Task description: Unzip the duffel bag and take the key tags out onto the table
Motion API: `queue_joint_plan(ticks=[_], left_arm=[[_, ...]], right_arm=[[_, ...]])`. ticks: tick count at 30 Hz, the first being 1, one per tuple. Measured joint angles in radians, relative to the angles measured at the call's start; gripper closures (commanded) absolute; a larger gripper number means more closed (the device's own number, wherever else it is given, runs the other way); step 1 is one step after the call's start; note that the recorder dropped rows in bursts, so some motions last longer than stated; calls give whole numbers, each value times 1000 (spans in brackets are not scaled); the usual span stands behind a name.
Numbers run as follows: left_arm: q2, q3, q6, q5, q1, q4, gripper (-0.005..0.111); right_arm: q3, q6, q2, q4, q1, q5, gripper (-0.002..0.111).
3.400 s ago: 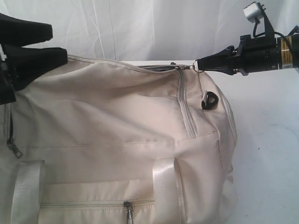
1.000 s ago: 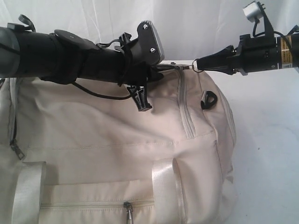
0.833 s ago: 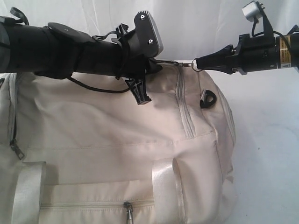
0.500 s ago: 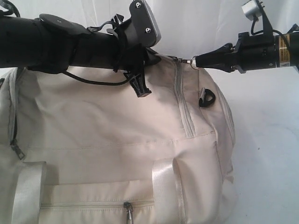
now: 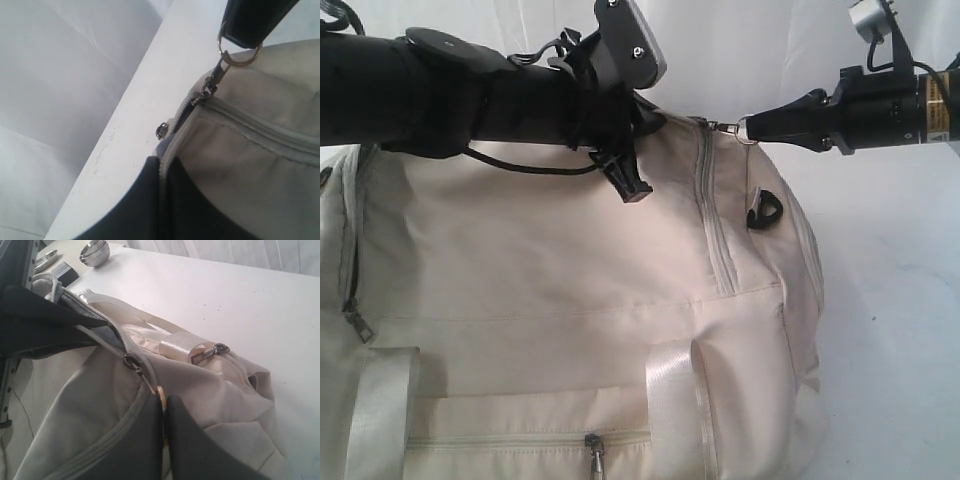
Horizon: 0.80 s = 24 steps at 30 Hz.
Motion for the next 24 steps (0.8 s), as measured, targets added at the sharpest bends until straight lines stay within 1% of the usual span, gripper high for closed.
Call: queue_joint_plan(ticks=[8, 13, 16, 24], left_arm=[[0, 0, -140, -42, -15, 3, 107], [-30, 0, -255, -40, -16, 86, 107], [-49, 4, -274, -26, -16, 111, 107], [-81, 6, -299, -20, -12, 117, 107]], right_arm=[[18, 16, -2, 14, -24, -13, 108], [37, 16, -4, 25, -26, -10, 108], [37, 16, -4, 41, -26, -16, 108], [37, 7, -4, 75, -4, -17, 108]])
